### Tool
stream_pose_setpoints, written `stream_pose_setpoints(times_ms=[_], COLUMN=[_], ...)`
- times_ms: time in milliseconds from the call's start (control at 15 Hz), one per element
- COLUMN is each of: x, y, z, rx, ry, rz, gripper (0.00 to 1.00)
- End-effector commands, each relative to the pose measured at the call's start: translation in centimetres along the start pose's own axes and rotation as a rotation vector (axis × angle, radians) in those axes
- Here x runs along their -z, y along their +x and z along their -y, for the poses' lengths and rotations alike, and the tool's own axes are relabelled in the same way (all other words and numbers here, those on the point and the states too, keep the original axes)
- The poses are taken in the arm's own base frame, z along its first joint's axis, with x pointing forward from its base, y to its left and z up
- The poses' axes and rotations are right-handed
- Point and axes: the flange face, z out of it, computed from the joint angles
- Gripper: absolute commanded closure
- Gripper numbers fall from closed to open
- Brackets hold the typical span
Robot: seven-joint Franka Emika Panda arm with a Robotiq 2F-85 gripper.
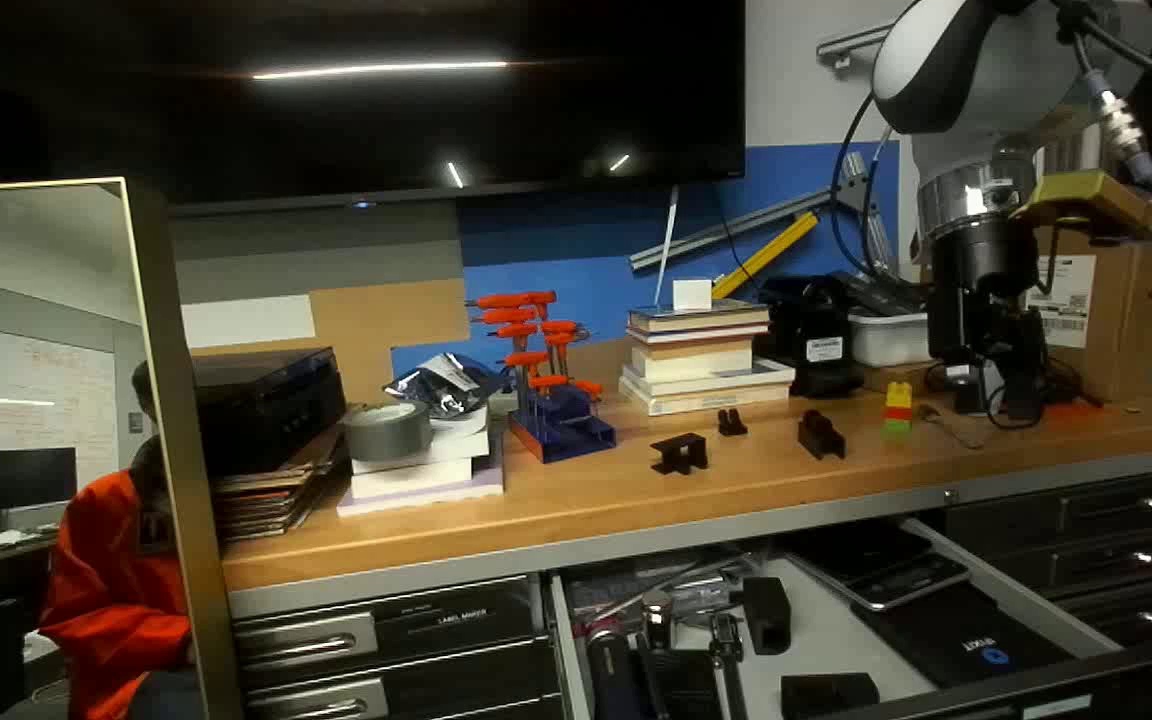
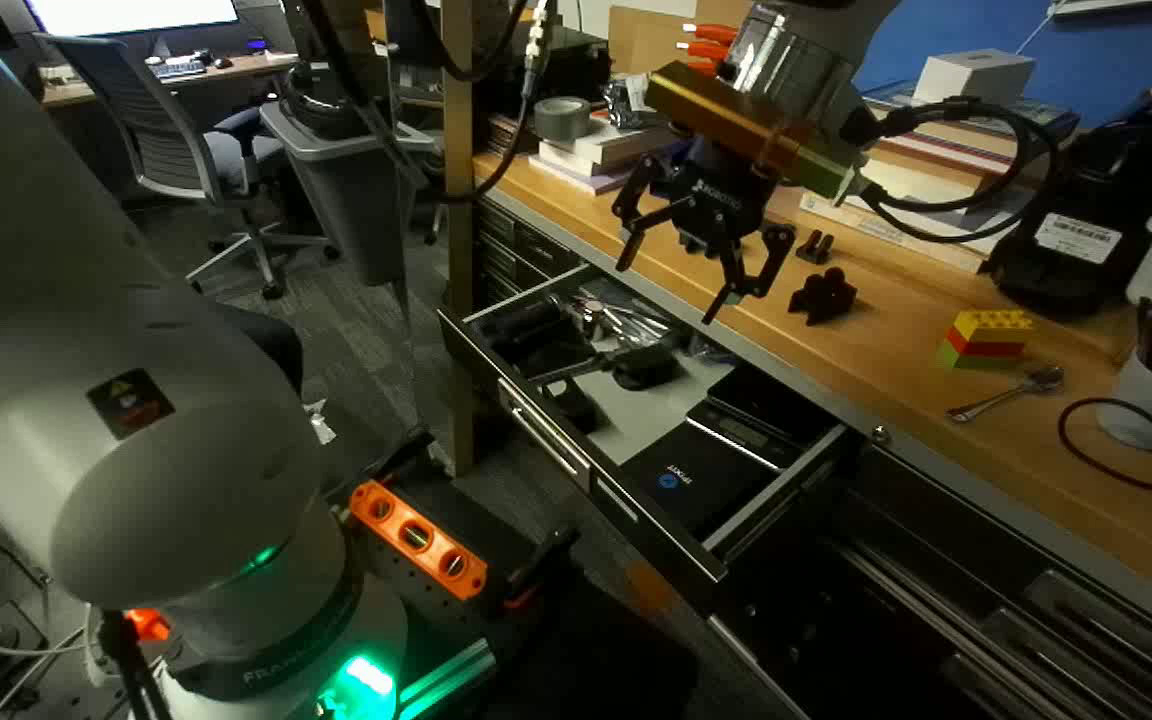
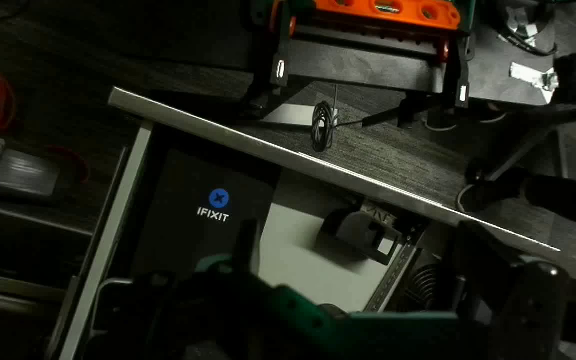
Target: Put the black objects in the drawer and close it
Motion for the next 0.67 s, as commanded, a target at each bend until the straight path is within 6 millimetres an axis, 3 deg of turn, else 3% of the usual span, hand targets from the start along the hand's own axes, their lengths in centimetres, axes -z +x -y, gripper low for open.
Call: stream_pose_setpoints(times_ms=[0, 267, 600], x=[0.2, 0.4, 0.6], y=[0.0, 0.1, 2.8], z=[0.0, 0.0, 1.4], rx=[0.000, -0.003, -0.154], ry=[-0.001, -0.005, -0.089], rz=[-0.002, -0.011, -0.201], gripper=[0.00, 0.00, 0.00])
